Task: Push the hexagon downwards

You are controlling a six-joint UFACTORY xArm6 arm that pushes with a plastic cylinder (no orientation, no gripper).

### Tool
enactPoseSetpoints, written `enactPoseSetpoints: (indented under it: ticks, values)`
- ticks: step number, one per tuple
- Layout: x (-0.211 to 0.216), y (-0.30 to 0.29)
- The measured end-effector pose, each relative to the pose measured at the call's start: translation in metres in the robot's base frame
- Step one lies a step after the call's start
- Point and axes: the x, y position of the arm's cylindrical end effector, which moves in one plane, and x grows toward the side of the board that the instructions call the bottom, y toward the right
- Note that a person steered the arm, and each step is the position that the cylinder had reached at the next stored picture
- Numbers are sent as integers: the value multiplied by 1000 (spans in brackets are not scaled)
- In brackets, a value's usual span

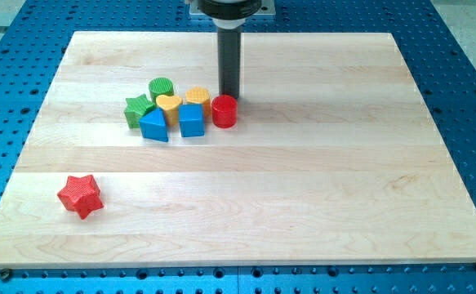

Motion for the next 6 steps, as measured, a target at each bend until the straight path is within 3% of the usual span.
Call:
enactPoseSetpoints:
  ticks: [2, 3, 4, 6]
  values:
    - [24, -13]
    - [-14, -2]
    - [-10, -44]
    - [14, -27]
